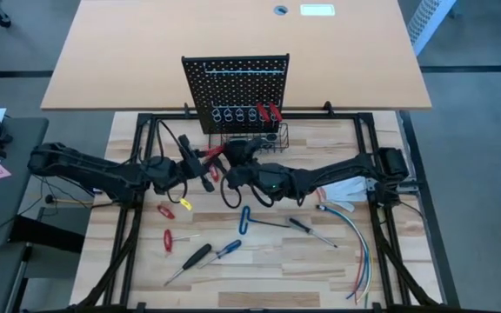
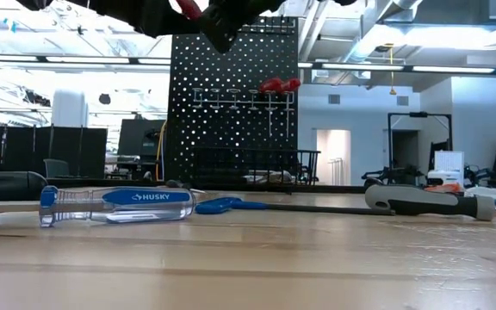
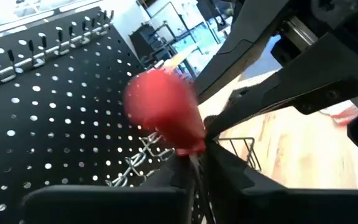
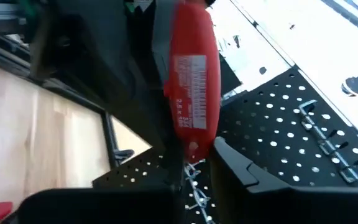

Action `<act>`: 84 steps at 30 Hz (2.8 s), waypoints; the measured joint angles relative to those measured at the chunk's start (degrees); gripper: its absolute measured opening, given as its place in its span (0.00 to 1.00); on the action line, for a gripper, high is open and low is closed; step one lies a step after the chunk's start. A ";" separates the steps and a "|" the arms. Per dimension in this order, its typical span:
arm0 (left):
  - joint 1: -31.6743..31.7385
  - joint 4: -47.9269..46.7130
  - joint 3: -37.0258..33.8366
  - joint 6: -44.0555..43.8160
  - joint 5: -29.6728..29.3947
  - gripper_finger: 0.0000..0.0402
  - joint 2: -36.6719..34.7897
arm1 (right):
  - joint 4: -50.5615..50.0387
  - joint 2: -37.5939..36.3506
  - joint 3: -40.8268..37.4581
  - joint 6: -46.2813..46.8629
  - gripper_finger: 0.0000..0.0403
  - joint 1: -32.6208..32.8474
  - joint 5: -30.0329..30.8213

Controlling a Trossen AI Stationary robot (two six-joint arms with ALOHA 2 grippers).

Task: Hang tools onto peg board
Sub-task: Hang the red Allen wrench on the pegboard

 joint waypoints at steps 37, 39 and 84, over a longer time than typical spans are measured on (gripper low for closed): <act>16.17 -36.02 11.39 -25.16 60.22 0.00 2.66 | -35.55 -11.04 0.00 8.87 0.58 1.84 -26.35; 16.75 -36.13 11.95 -25.38 61.49 0.00 4.45 | -37.30 -10.74 -0.11 9.36 0.56 1.93 -22.47; 10.62 -33.84 12.62 -14.99 20.44 0.00 5.91 | -48.92 -10.87 6.08 65.11 0.47 -6.29 -23.35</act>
